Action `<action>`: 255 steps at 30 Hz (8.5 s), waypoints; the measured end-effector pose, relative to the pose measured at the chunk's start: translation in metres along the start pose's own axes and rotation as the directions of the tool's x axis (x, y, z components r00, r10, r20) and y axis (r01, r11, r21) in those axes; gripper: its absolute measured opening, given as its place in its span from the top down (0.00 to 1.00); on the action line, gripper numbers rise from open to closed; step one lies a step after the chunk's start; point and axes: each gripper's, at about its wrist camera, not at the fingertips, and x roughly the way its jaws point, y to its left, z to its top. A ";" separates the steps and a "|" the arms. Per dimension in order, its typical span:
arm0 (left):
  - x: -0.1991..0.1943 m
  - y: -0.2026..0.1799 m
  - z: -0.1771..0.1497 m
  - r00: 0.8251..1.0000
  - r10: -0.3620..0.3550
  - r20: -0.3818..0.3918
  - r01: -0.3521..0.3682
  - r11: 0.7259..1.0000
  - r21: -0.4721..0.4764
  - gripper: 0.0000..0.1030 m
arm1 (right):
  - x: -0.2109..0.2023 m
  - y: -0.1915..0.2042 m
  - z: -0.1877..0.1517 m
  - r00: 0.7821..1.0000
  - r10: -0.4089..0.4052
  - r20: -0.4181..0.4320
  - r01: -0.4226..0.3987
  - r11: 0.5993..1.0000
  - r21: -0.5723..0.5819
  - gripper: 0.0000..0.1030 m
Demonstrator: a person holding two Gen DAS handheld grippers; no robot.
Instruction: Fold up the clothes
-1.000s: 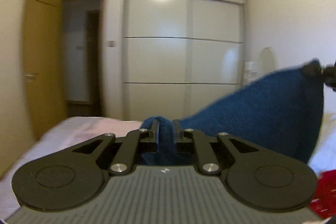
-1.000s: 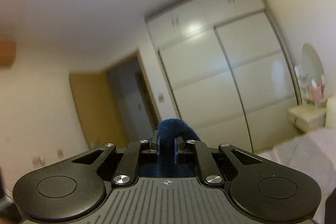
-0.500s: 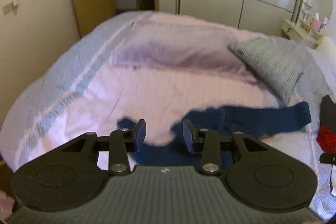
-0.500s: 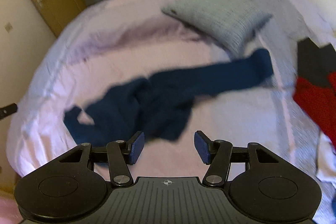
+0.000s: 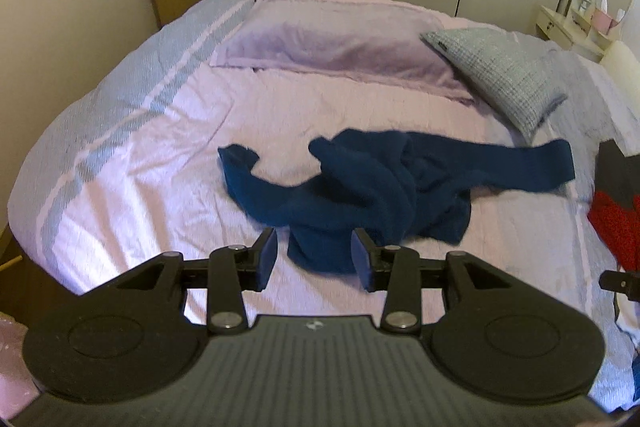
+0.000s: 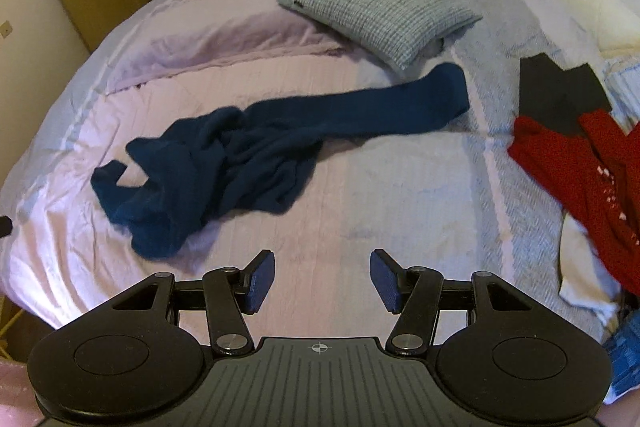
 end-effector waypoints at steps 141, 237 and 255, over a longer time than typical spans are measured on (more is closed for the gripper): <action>0.271 0.045 0.164 0.884 -0.392 -0.254 0.454 0.848 0.272 0.57 | 0.130 -0.075 0.003 0.978 -0.197 0.074 0.091 0.712 0.697 0.25; 0.260 -0.186 0.178 0.656 -0.755 -0.012 0.434 0.364 0.824 0.89 | 0.109 -0.254 0.044 0.864 -0.504 0.023 0.387 0.691 0.610 0.34; 0.264 0.017 0.125 0.941 0.057 0.335 -0.308 0.556 0.772 0.86 | 0.068 -0.050 0.114 0.961 -0.153 0.230 0.027 0.880 0.474 0.34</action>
